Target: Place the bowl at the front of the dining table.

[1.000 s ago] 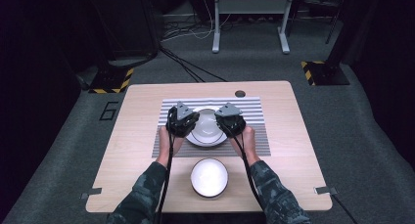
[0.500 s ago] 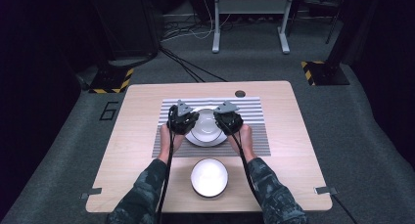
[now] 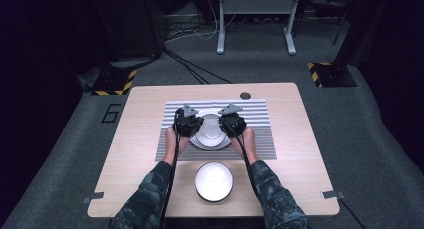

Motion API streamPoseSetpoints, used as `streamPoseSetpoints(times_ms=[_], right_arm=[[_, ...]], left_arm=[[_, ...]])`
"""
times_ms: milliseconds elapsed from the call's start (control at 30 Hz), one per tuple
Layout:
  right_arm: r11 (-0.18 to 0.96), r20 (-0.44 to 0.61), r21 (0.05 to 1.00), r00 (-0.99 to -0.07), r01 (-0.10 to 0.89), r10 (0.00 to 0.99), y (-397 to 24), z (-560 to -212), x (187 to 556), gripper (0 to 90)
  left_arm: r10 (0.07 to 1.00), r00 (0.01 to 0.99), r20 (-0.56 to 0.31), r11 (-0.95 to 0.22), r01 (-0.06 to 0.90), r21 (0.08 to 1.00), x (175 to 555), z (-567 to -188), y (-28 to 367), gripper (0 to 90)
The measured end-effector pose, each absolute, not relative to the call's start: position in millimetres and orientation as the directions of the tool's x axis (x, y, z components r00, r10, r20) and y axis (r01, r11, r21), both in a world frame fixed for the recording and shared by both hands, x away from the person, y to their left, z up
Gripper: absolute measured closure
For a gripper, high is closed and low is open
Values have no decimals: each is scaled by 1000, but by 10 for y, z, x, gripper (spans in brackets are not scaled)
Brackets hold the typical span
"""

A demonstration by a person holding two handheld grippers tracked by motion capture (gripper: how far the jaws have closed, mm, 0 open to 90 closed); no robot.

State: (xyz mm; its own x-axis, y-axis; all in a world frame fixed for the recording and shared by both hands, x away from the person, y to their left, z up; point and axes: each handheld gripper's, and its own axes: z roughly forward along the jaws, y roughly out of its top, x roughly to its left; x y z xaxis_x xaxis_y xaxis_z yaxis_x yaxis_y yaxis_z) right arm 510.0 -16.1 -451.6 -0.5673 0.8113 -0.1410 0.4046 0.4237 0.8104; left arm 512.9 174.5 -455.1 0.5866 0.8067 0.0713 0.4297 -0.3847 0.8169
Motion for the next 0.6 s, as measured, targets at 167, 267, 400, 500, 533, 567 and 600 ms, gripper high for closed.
streamPoseSetpoints(times_ms=[167, 267, 400, 500, 533, 567, 600], right_arm=[[423, -137, 804, -563, 418, 815, -147, -4567, 5128, 825], [428, -138, 798, -562, 425, 816, -131, -4598, 5151, 824], [423, -127, 790, -557, 443, 820, -129, -4622, 5163, 821], [426, -130, 790, -560, 441, 818, -141, -4638, 5187, 822], [418, -124, 793, -555, 444, 823, -134, -4642, 5190, 823], [427, -132, 791, -559, 438, 819, -145, -4647, 5200, 823], [421, -124, 790, -557, 445, 821, -149, -4651, 5205, 823]], left_arm=[[807, 587, 66, -389, 444, 807, 5165, -4597, 1744, 815], [808, 586, 65, -393, 452, 801, 5194, -4630, 1744, 815], [804, 591, 67, -403, 459, 792, 5212, -4655, 1738, 815], [807, 587, 66, -399, 459, 794, 5224, -4658, 1726, 815], [805, 590, 67, -402, 459, 792, 5230, -4656, 1725, 815], [805, 589, 66, -401, 459, 793, 5238, -4659, 1721, 816], [804, 591, 68, -405, 461, 790, 5244, -4657, 1723, 816]])
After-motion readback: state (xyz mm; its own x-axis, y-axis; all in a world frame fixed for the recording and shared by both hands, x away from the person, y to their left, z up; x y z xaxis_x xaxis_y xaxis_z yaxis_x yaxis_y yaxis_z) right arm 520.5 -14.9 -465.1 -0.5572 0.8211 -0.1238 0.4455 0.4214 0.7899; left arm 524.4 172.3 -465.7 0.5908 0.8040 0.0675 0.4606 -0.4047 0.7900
